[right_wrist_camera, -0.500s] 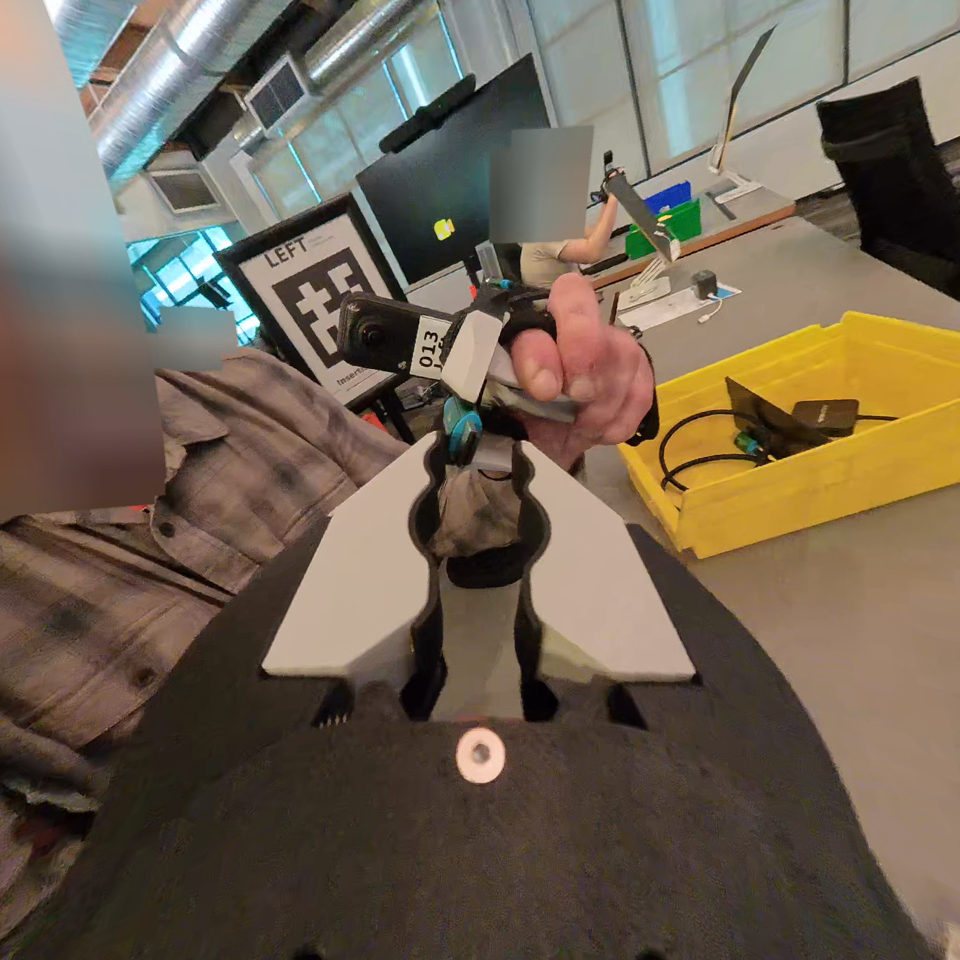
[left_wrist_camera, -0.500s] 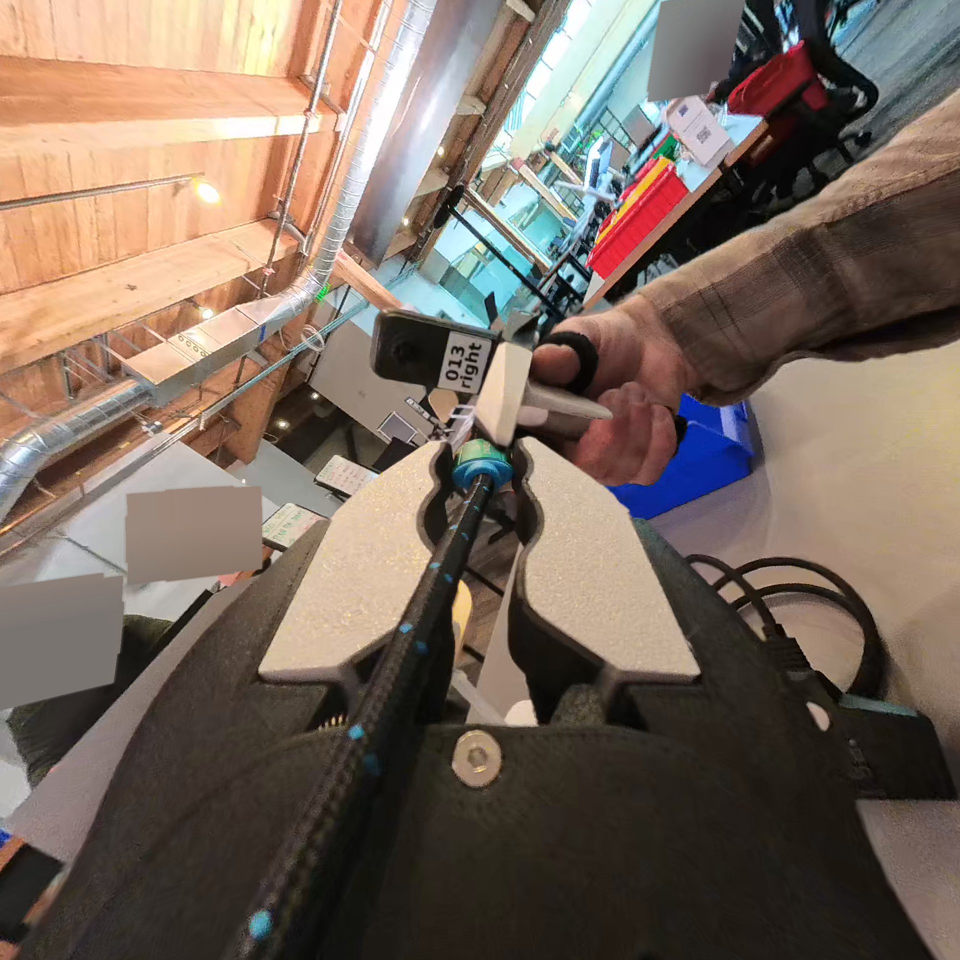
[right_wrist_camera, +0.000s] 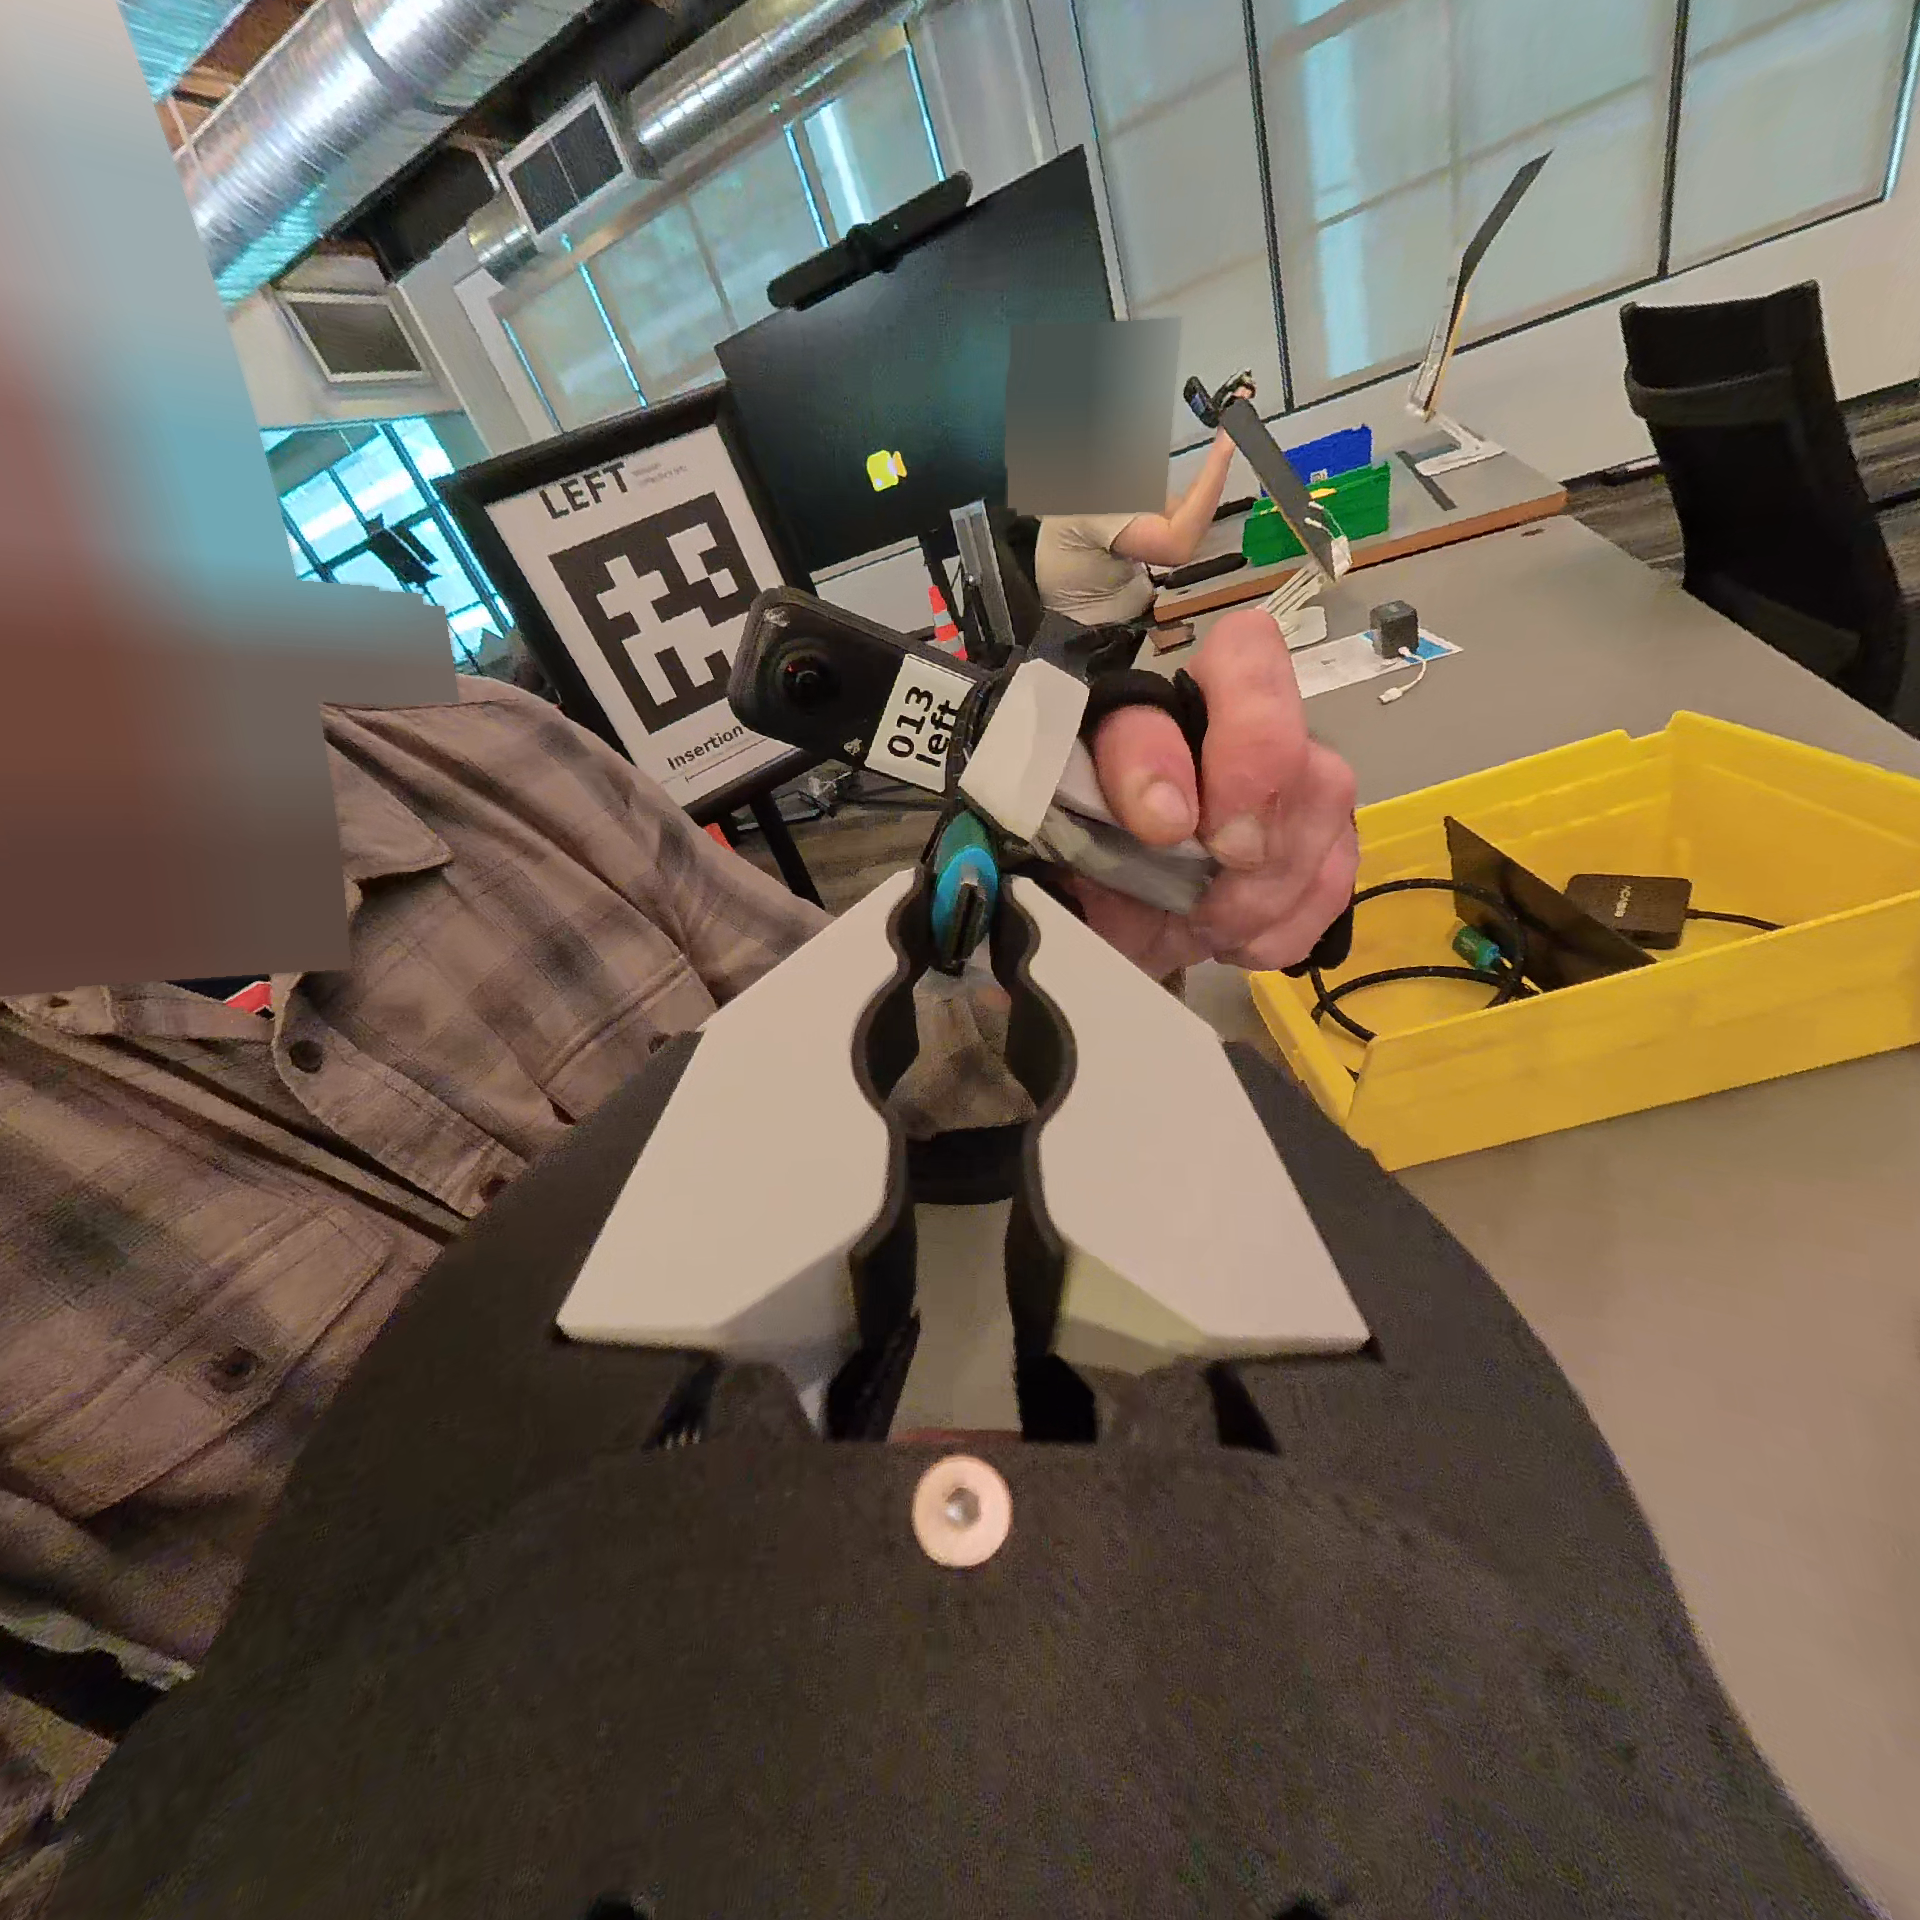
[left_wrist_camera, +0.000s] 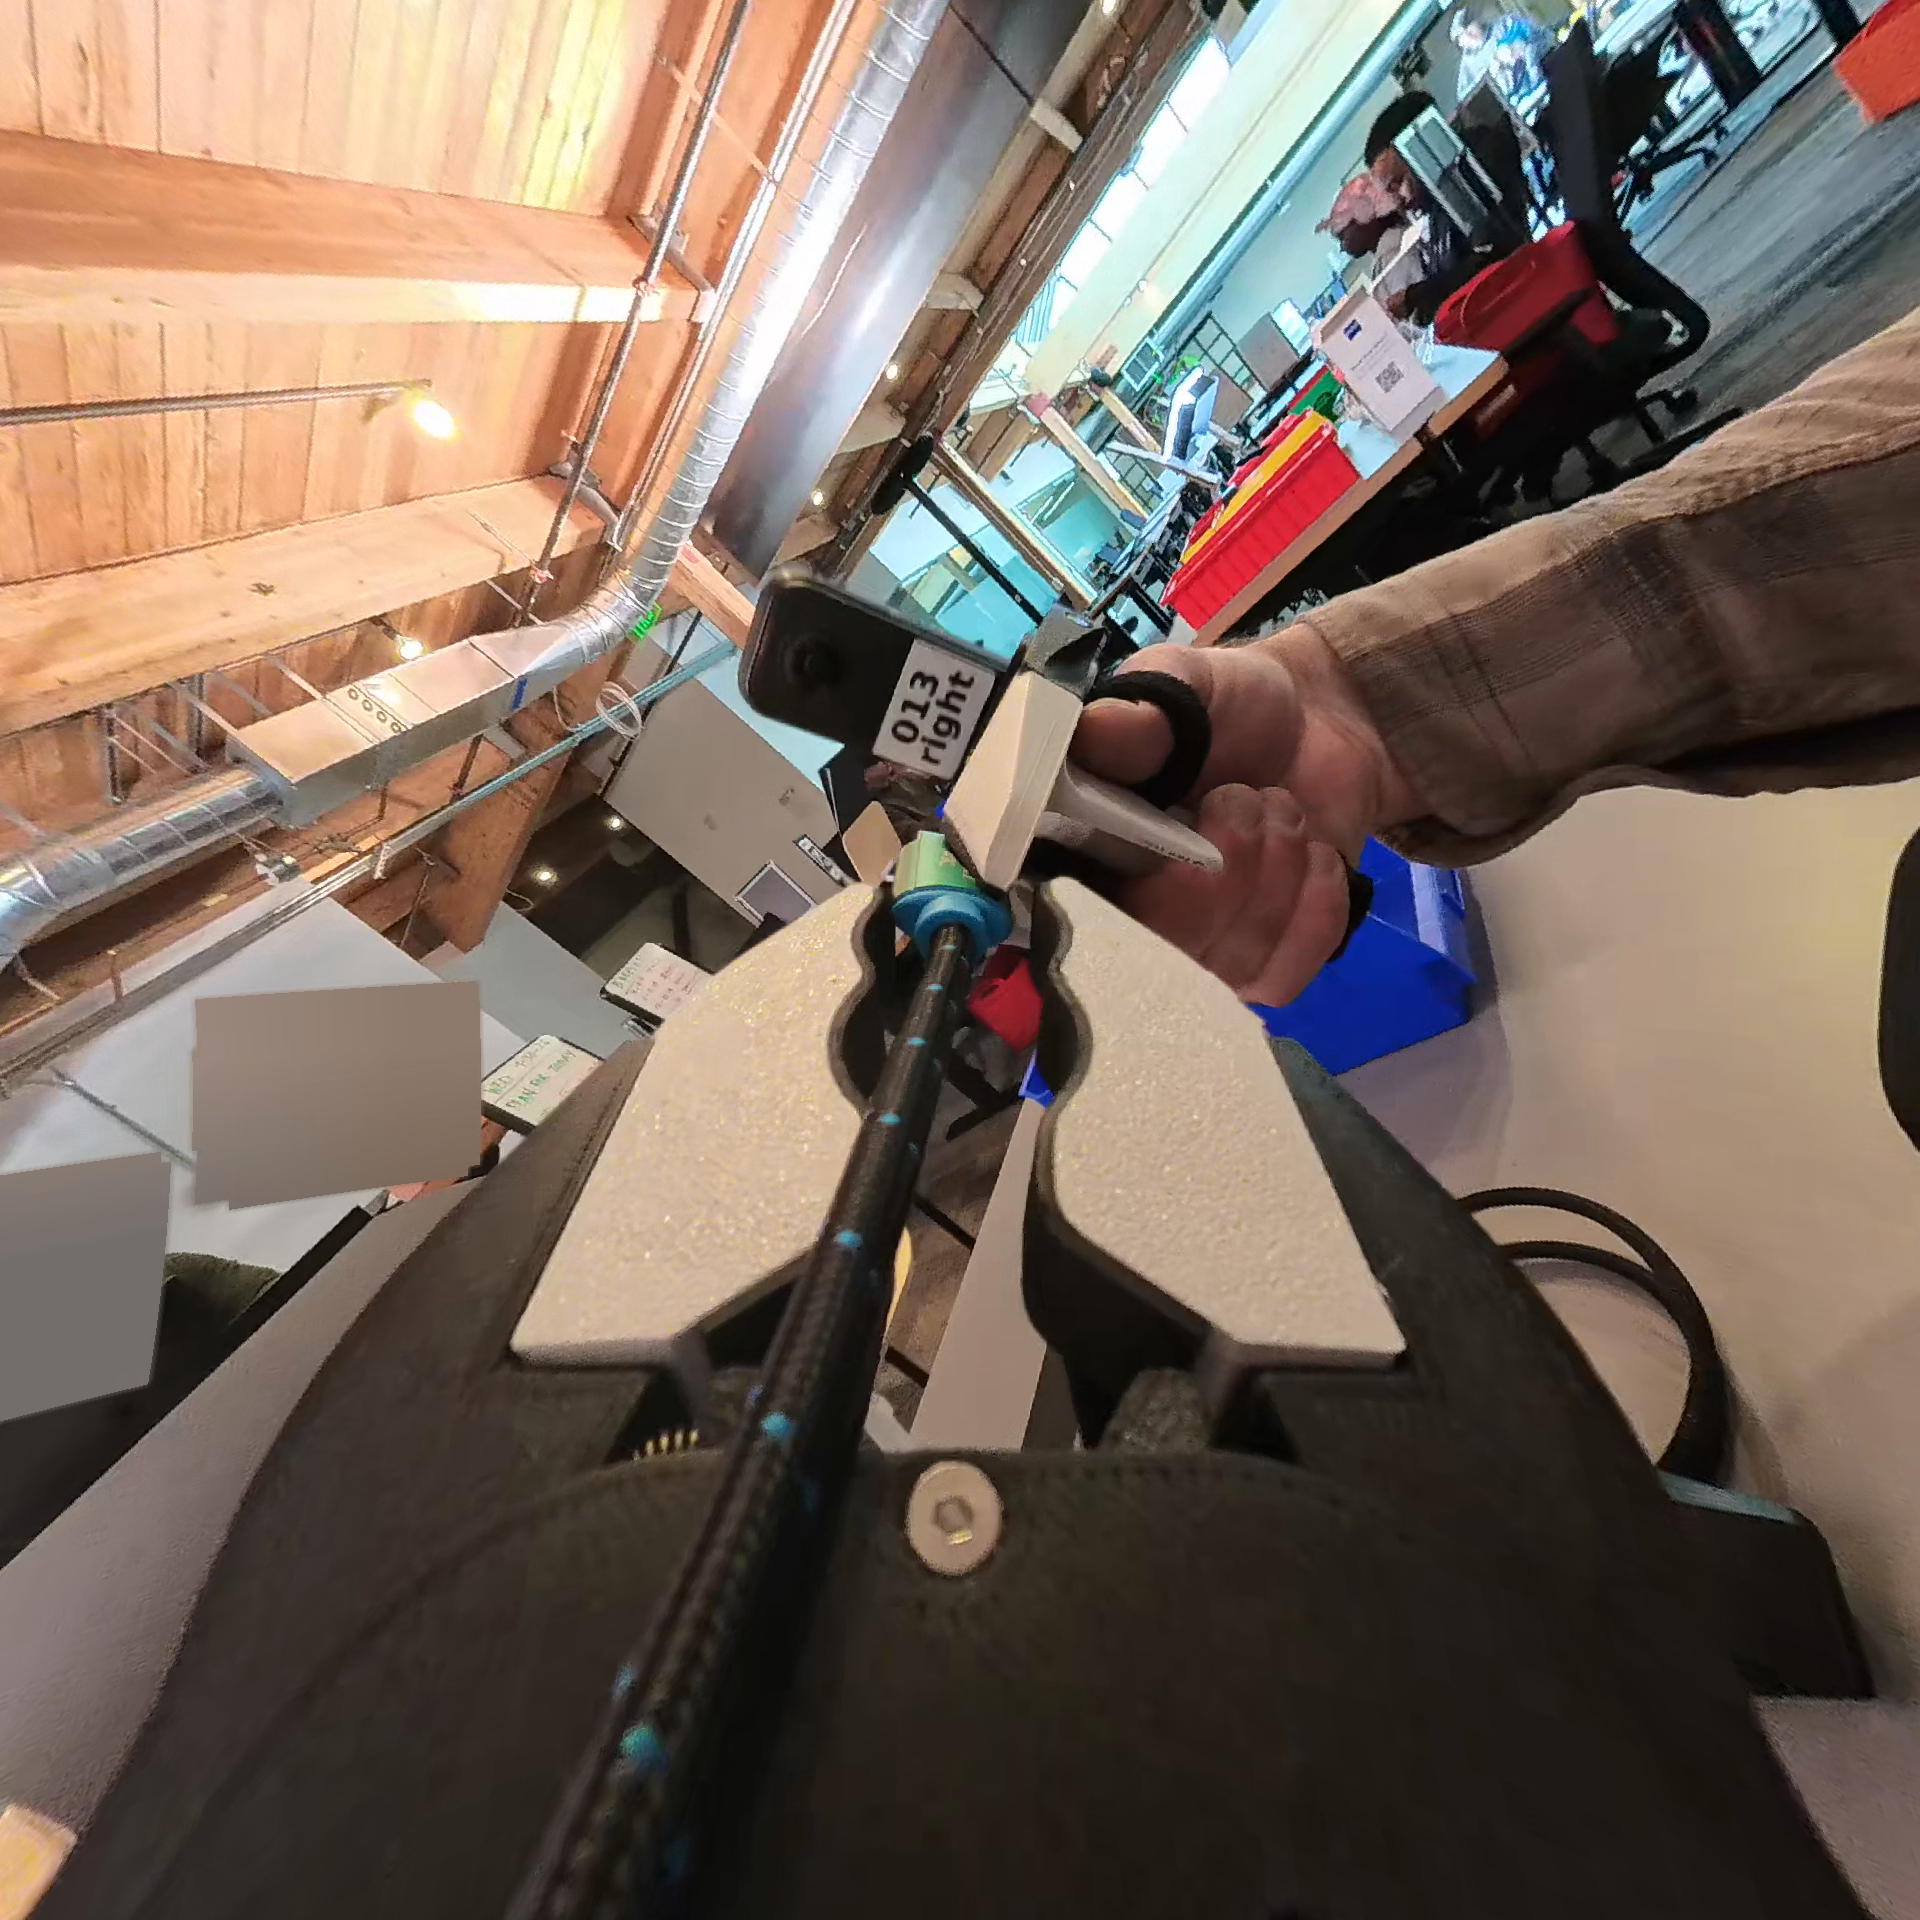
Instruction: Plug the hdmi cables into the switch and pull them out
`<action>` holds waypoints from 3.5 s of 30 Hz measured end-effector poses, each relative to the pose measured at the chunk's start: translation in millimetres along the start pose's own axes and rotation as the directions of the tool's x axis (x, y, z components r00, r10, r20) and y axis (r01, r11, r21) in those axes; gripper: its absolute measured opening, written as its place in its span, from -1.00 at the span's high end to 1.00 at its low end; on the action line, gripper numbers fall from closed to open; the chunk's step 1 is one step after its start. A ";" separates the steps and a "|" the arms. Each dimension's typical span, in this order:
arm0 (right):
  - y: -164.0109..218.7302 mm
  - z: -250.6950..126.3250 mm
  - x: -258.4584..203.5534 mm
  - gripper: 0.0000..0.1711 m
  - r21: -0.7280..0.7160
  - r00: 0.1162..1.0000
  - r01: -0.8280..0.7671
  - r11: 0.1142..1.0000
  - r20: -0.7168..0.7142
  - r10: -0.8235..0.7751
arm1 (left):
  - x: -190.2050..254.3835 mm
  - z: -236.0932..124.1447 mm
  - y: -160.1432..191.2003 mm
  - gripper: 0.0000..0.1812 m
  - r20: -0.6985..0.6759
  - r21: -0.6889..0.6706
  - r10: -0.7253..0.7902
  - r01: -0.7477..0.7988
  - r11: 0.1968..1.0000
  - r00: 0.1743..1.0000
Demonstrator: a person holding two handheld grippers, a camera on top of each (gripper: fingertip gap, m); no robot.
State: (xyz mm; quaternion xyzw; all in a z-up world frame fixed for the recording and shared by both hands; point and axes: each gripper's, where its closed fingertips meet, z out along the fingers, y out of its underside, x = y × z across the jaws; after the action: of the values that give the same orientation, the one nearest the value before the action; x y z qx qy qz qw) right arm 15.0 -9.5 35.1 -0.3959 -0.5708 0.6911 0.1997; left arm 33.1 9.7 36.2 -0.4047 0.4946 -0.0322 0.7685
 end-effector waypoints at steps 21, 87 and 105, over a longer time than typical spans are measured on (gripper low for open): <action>7.5 -22.0 29.7 0.35 -0.147 0.966 0.114 0.983 -0.215 -0.144 | -30.2 -21.6 -1.3 0.77 0.077 0.033 -0.077 0.074 0.997 0.994; 267.6 -62.1 106.4 0.29 -0.979 0.933 0.071 0.191 -0.002 -0.360 | -70.9 -46.1 69.4 0.76 0.184 -0.152 -0.302 0.330 0.932 0.935; 260.5 -24.0 105.7 -0.64 -0.997 0.679 0.021 0.076 -0.042 -0.733 | -77.7 -53.5 57.3 0.77 0.203 -0.138 -0.264 0.294 0.946 0.943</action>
State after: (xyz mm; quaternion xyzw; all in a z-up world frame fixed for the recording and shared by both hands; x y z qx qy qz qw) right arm 15.2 12.6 -246.1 -0.4303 -0.8666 -0.0567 0.2464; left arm -68.6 51.5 46.0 -0.5348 0.3608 -0.0627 0.7615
